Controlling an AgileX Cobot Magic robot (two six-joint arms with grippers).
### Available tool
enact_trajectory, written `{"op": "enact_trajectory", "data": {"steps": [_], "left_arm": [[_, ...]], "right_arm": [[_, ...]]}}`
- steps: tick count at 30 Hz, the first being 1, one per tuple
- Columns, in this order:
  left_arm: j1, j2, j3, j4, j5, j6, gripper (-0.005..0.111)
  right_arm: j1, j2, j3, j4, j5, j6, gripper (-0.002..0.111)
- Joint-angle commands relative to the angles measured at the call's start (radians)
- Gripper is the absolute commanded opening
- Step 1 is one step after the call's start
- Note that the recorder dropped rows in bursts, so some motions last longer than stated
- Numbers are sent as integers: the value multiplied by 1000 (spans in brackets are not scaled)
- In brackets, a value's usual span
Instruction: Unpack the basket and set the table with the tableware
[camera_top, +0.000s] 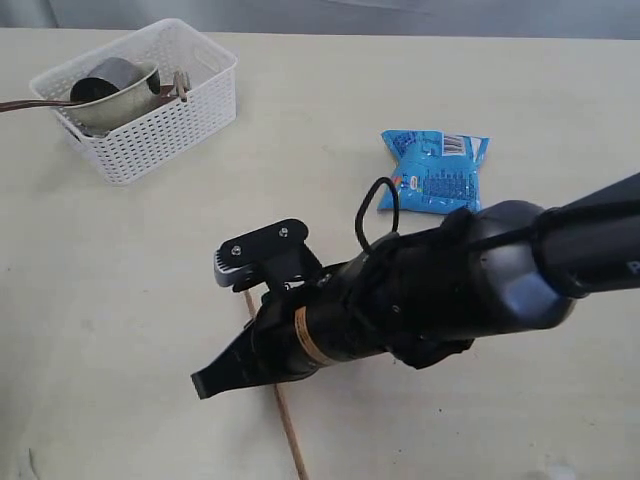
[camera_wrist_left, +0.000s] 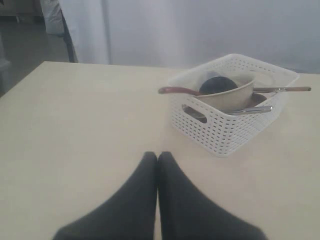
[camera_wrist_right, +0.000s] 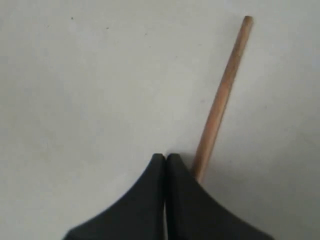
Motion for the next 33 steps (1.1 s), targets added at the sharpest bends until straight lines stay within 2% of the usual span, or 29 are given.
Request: {"op": "enact_trajectory", "data": {"steps": [1,12,18,23,25,27,31,33], "left_arm": [[2,-3,7,0,-3,0,0],[2,-3,7,0,-3,0,0],[2,-3,7,0,-3,0,0],[2,-3,7,0,-3,0,0],[2,-3,7,0,-3,0,0],[2,-3,7,0,-3,0,0],[2,-3,7,0,-3,0,0],[2,-3,7,0,-3,0,0]], "right_arm": [[-13,8,3,-14,52,-2,0],[-97,8,6,-34,74,-19,0],[-263,1,31,-67,57,-57,0],[-387,-123,31,-89,-93,-102,0],[-408,-203,31,-138,-100,-68,0],[-430,-264,29,-229,-115,67,0],[-524,-312,18,-229,-166,17,0],[-574,-324,8,-229,-166,-102,0]]}}
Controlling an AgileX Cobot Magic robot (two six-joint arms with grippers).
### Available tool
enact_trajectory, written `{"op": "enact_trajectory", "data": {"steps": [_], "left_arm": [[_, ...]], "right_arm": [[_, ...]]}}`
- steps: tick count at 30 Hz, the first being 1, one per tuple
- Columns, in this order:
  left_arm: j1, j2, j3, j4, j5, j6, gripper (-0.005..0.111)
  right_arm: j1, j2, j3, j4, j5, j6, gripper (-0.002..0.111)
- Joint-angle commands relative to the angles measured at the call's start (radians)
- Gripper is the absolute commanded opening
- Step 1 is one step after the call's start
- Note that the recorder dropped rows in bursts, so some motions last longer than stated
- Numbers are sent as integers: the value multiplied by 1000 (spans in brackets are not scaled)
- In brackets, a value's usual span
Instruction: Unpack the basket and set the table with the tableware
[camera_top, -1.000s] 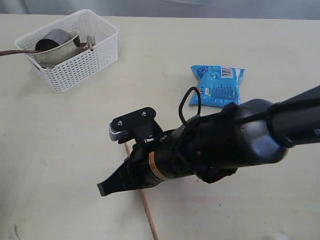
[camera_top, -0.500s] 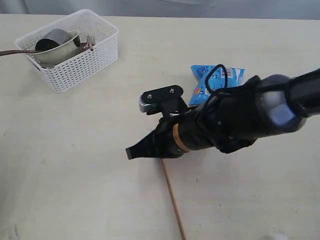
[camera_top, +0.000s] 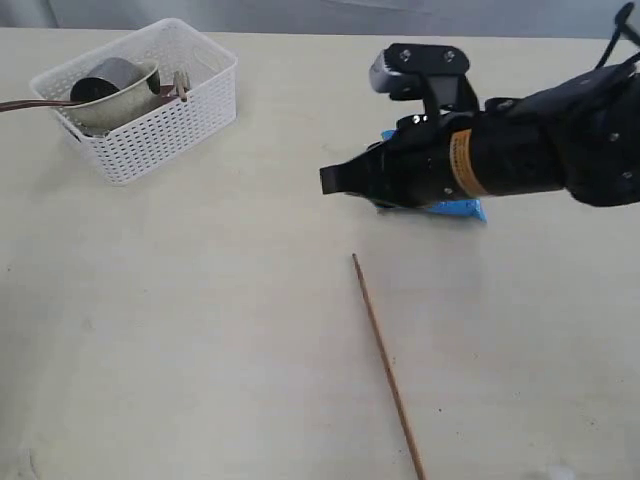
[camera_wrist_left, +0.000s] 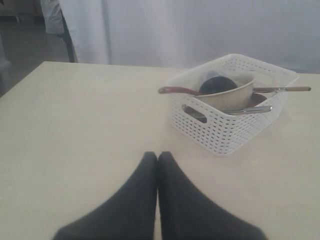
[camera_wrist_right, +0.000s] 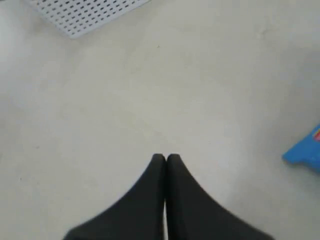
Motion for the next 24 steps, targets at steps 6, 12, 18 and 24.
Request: {"op": "enact_trajectory", "data": {"steps": [6,12,18,24], "left_arm": [[2,-3,7,0,-3,0,0],[2,-3,7,0,-3,0,0],[2,-3,7,0,-3,0,0],[2,-3,7,0,-3,0,0]], "right_arm": [[-194,-40,-23,-17,109,-683,0],[-257,-10,-85,260,699,-859,0],[-258,89,-357,1371,1124,-1768,0],[-162,108,-368,1702,1222,-1925,0]]}}
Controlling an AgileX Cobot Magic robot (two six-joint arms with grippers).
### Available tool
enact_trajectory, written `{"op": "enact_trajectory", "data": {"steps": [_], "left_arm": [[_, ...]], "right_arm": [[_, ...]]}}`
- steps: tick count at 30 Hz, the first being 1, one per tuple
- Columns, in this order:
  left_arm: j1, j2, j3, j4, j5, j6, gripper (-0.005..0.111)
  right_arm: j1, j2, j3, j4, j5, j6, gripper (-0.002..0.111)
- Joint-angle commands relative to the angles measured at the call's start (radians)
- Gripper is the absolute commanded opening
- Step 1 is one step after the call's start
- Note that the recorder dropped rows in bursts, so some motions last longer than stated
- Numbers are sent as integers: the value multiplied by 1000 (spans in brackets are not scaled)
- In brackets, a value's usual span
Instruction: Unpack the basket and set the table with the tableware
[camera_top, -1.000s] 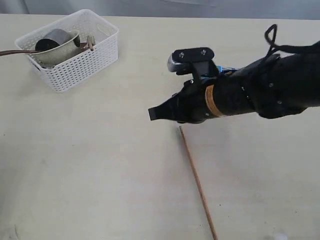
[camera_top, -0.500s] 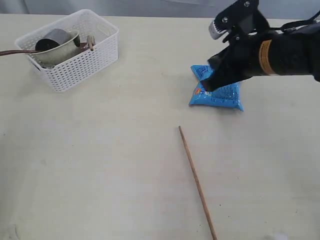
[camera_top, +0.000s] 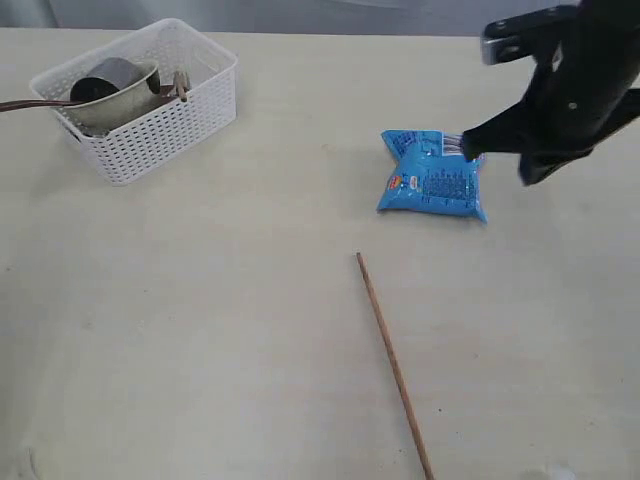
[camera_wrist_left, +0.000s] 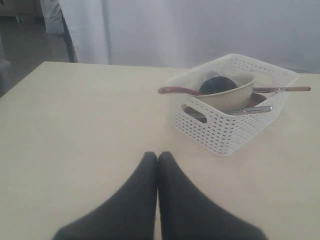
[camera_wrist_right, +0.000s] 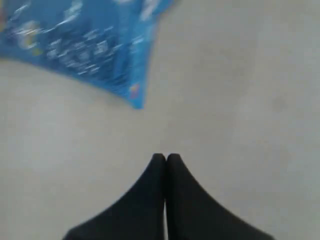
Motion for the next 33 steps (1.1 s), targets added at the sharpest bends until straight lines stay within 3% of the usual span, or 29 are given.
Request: {"op": "enact_trajectory", "data": {"steps": [1,11,15,20,23,28,30,33], "left_arm": [[2,-3,7,0,-3,0,0],[2,-3,7,0,-3,0,0],[2,-3,7,0,-3,0,0],[2,-3,7,0,-3,0,0],[2,-3,7,0,-3,0,0],[2,-3,7,0,-3,0,0],[2,-3,7,0,-3,0,0],[2,-3,7,0,-3,0,0]], "right_arm": [[97,-16,46,137,7,-43,0],[400,-73,316,135,-243,82,0],[474,-71,327,137,-264,92,0],[490,-71,220,137,-210,46,0],[490,-67,77,137,-139,-32,11],[490,-19,-152,137,-132,-89,62],[490,18,-229,137,-181,-96,66],[490,82,-304,137,-276,-103,57]]}}
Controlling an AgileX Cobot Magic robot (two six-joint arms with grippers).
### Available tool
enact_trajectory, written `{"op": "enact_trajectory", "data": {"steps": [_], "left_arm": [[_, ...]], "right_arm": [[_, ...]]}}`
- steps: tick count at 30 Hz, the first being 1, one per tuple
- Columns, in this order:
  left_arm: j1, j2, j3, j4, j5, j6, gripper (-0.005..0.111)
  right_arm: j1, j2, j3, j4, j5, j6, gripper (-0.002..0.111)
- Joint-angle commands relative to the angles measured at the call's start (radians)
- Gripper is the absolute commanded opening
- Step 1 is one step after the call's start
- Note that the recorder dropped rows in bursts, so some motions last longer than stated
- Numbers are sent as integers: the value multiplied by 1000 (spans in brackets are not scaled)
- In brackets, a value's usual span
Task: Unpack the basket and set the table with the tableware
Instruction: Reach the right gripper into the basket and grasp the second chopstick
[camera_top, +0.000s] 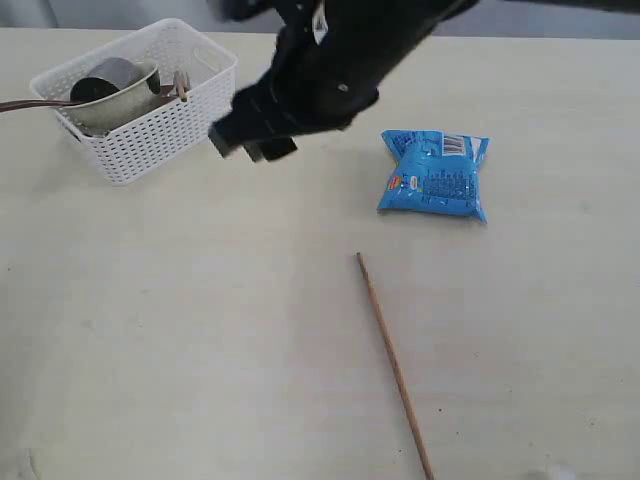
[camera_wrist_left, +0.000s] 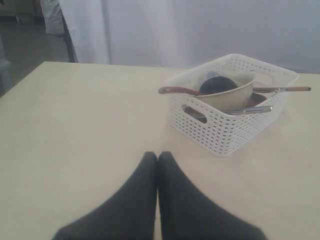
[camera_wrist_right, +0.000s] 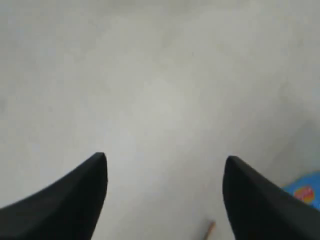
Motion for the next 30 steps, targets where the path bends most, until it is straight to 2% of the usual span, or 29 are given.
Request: {"op": "enact_trajectory", "data": {"steps": [1,7,15,30], "left_arm": [[2,-3,7,0,-3,0,0],[2,-3,7,0,-3,0,0],[2,-3,7,0,-3,0,0],[2,-3,7,0,-3,0,0]], "right_arm": [[3,91,-102,-6,-129,-21,55],[3,261,-228,-6,-239,-21,55],[3,416,-382,-3,-261,-21,55],[-8,487,-407,-14,-372,17,54]]}}
